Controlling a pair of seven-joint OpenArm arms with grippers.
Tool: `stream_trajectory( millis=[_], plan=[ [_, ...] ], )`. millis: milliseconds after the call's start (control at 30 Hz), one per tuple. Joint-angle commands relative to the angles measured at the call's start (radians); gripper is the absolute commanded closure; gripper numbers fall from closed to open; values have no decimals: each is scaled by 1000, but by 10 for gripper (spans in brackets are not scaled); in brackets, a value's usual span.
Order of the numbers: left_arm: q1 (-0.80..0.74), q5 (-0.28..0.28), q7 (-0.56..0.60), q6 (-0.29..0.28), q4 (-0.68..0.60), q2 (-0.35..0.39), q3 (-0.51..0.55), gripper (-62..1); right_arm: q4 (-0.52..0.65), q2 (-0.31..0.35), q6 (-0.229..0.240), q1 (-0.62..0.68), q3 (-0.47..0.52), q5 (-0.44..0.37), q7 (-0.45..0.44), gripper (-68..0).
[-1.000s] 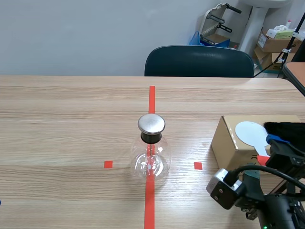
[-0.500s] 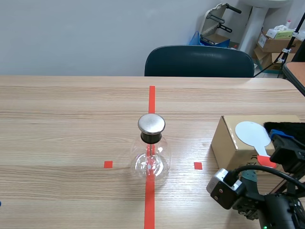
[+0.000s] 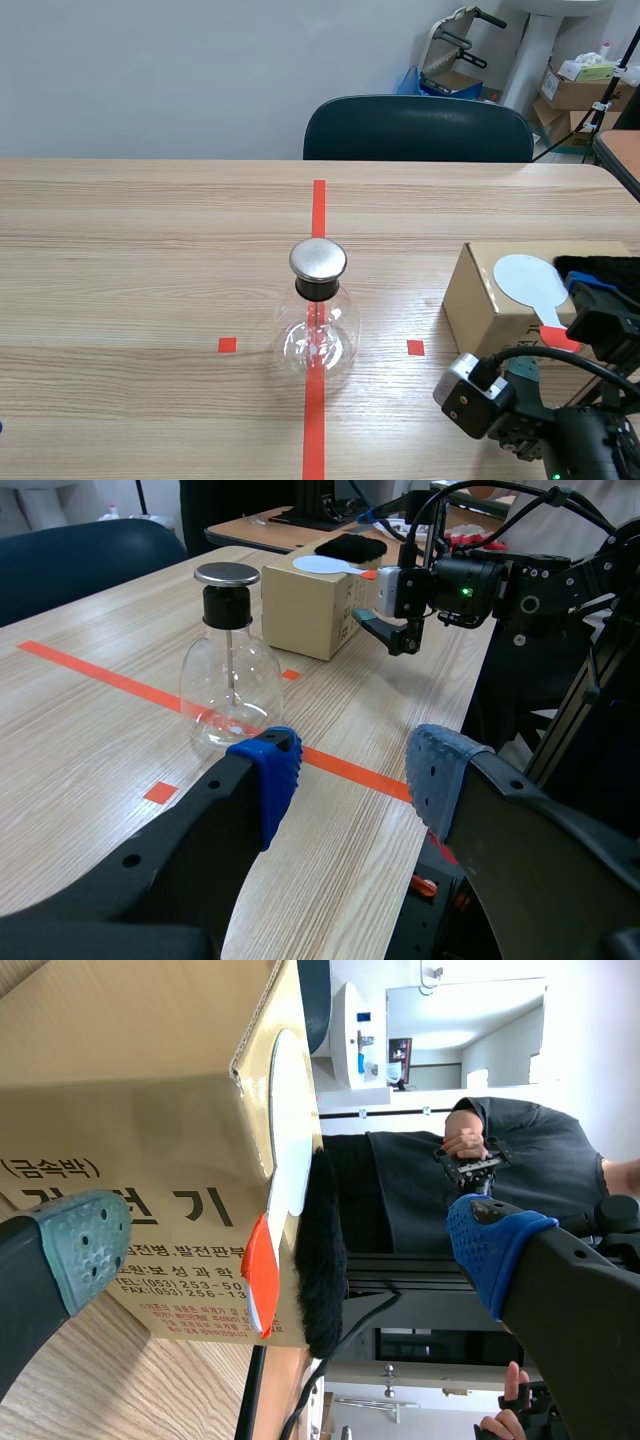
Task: Do the electroscope experiment
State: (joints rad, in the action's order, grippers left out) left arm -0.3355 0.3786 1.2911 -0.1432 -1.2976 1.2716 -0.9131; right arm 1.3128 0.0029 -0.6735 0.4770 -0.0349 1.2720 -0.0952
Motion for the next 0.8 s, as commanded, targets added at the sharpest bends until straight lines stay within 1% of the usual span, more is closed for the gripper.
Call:
stream_trajectory(
  millis=[0, 300, 433, 633, 733, 767],
  plan=[
    [-3, -1, 13, -2, -12, 9, 3, -275, 11, 8, -13, -14, 6, 0, 4, -679],
    [-2, -1, 10, -2, -12, 9, 3, -275, 11, 8, -13, -14, 6, 0, 3, -679],
    [-2, -8, 15, -2, -12, 8, 3, -303, 11, 8, -13, -14, 6, 0, 3, -679],
    [-2, -4, 14, -2, -12, 9, 3, -306, 11, 8, -13, -14, 6, 0, 3, -679],
    [-2, 1, 14, -2, -12, 9, 3, -368, 11, 8, -13, -14, 6, 0, 4, -679],
    [-2, 3, 15, -2, -12, 8, 3, -378, 11, 8, -13, -14, 6, 0, 4, -679]
  ],
)
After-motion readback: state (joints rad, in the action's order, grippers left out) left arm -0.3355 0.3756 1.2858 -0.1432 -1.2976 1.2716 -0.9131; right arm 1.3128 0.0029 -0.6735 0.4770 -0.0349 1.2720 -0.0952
